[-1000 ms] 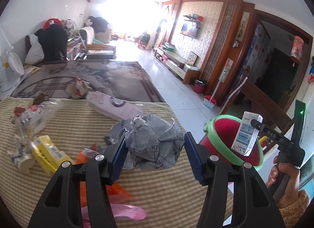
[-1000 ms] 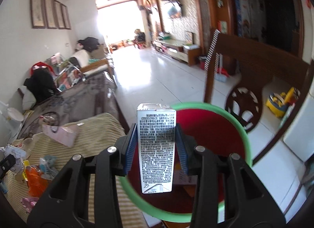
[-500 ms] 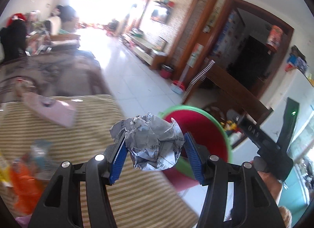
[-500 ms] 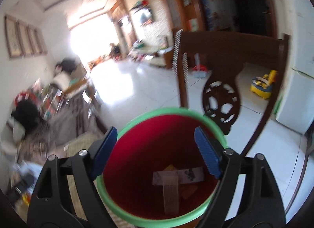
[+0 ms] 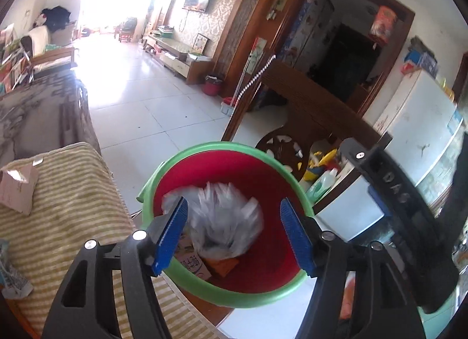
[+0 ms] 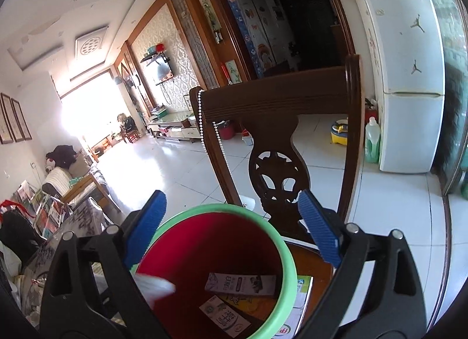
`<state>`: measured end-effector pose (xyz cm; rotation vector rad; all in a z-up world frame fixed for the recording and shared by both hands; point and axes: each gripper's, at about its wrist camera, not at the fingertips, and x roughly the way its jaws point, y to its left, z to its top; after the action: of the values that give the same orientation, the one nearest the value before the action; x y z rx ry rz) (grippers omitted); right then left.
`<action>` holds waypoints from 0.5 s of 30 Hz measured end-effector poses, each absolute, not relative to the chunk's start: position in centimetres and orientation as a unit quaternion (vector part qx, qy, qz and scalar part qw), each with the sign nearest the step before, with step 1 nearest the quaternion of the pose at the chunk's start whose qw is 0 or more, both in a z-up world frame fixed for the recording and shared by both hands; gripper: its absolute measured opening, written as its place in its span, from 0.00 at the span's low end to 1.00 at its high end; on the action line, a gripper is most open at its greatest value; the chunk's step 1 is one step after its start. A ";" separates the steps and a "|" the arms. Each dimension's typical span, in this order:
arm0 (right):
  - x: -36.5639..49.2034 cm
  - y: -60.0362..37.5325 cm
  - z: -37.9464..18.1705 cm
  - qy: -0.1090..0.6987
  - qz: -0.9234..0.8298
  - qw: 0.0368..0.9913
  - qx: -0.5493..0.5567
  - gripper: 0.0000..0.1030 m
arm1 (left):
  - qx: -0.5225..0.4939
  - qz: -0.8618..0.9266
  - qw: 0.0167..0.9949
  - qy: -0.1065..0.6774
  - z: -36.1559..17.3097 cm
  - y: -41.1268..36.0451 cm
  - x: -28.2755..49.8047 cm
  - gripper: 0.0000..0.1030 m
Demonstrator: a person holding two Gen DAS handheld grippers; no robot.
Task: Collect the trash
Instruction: 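Lower the paper ball over the red bin and open the left tool, then move both open tools back over the table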
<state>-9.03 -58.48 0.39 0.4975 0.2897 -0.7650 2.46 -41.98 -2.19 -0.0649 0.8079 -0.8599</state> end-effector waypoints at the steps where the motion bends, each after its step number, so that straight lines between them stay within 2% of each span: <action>1: -8.8 -58.3 0.4 0.140 -0.365 0.889 0.236 0.88 | -0.031 -0.403 0.833 0.379 -2.2 -41.5 2.3 0.61; 9: -6.9 -55.7 1.2 0.149 -0.338 0.905 0.210 0.91 | -0.060 -0.363 0.861 0.350 -0.3 -33.7 1.6 0.62; 15: -4.7 -52.9 1.7 0.164 -0.300 0.921 0.187 0.93 | -0.090 -0.301 0.892 0.325 1.1 -25.8 1.9 0.67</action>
<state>-4.68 -52.89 1.68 0.3838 0.3364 -0.6162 1.90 -25.84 1.10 -0.1859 0.6740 -0.6249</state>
